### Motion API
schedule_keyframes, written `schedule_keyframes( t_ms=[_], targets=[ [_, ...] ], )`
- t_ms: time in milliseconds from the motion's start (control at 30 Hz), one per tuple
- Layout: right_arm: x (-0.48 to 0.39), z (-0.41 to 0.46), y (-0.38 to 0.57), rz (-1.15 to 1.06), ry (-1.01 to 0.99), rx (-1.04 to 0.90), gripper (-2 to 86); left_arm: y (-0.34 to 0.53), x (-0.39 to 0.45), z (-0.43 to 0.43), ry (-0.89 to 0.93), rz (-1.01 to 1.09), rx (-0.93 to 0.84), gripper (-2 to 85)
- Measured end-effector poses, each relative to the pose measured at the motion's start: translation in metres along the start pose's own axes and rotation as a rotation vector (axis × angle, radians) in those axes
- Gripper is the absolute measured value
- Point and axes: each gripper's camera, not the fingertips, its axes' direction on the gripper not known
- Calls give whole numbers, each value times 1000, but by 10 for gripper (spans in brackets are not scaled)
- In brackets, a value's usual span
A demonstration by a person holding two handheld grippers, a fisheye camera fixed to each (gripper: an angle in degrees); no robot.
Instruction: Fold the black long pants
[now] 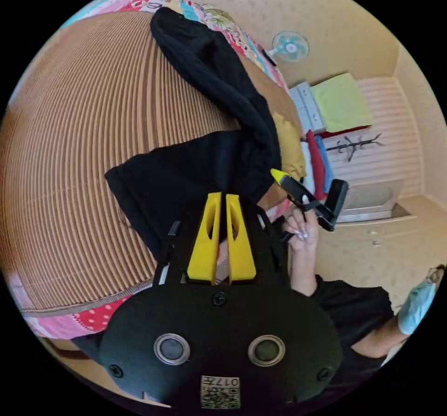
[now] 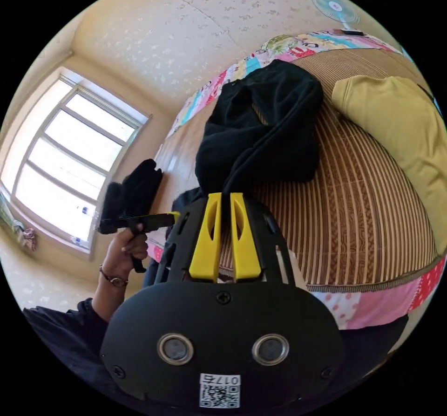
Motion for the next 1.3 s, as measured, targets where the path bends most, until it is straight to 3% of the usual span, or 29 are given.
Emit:
schedule_keyframes(
  t_ms=[67, 133, 200, 367, 500, 600, 700, 800, 900, 967, 1133, 1200, 1300],
  targets=[
    [11, -48, 5, -19, 10, 59, 38, 38, -11, -29, 469, 27, 55, -1],
    [35, -106, 22, 26, 83, 140, 35, 71, -16, -38, 620, 45, 75, -2],
    [58, -135, 40, 96, 162, 183, 35, 108, -28, -46, 520, -8, 121, -1],
    [118, -142, 72, 235, 270, 16, 38, 178, -65, -41, -116, -247, 64, 7],
    [122, -149, 85, 174, 314, 27, 65, 186, -57, -52, -70, -162, 133, 2],
    [129, -142, 77, 204, 392, -73, 133, 177, -41, -68, -186, -93, 208, 28],
    [128, -134, 73, 152, 332, -150, 142, 164, -39, -71, -315, -84, 252, 83],
    [137, -121, 75, 171, 283, -313, 116, 151, -54, -50, -237, -66, 212, 106],
    [138, -125, 84, 132, 290, -393, 67, 143, -79, -10, -166, -120, 58, 84],
    [130, -139, 87, 84, 280, -367, 41, 151, -77, 8, -107, -53, 46, 52],
    [89, -192, 85, -124, 24, -199, 10, 169, -55, 25, 59, 46, -33, 39],
    [72, -202, 82, -191, -23, -156, 6, 174, -47, 27, -16, 53, -98, 41],
    [44, -203, 80, -291, -60, -140, 4, 182, -47, 20, -271, -15, -144, 53]
  ],
)
